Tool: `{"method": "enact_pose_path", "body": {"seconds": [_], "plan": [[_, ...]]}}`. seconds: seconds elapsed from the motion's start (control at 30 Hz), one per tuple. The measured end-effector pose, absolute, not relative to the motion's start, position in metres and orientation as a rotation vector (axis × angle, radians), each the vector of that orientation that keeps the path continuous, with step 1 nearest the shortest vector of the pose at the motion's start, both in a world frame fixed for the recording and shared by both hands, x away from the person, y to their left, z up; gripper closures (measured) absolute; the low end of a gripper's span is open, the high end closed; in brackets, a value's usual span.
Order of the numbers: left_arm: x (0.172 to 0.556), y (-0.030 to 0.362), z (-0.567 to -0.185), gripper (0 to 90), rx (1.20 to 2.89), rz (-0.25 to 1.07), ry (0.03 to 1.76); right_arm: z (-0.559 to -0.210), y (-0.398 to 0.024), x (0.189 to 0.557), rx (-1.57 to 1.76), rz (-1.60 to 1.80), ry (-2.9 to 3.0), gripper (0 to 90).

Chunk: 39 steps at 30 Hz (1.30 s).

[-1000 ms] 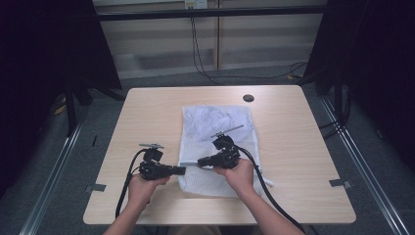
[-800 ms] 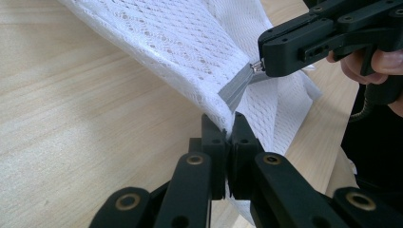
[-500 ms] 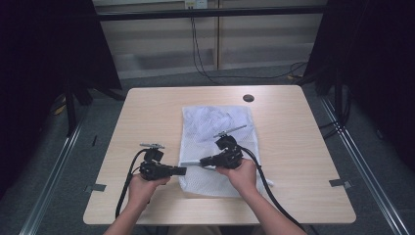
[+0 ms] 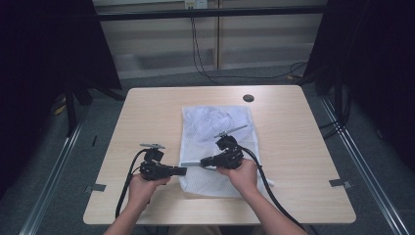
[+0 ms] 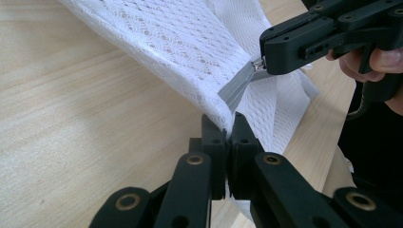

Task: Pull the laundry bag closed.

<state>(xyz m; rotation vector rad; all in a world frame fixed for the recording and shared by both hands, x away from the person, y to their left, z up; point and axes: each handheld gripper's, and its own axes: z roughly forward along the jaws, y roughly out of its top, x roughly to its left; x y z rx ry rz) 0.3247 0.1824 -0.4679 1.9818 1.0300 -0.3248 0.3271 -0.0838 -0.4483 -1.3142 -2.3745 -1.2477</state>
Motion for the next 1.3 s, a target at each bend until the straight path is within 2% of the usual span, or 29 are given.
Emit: {"method": "enact_pose_path", "body": {"seconds": [1.3], "plan": [[0.325, 0.186, -0.465, 88.3, 1.963, -0.332, 1.030, -0.450, -0.105, 0.327, -1.350, -1.247, -2.364, 87.1]]}}
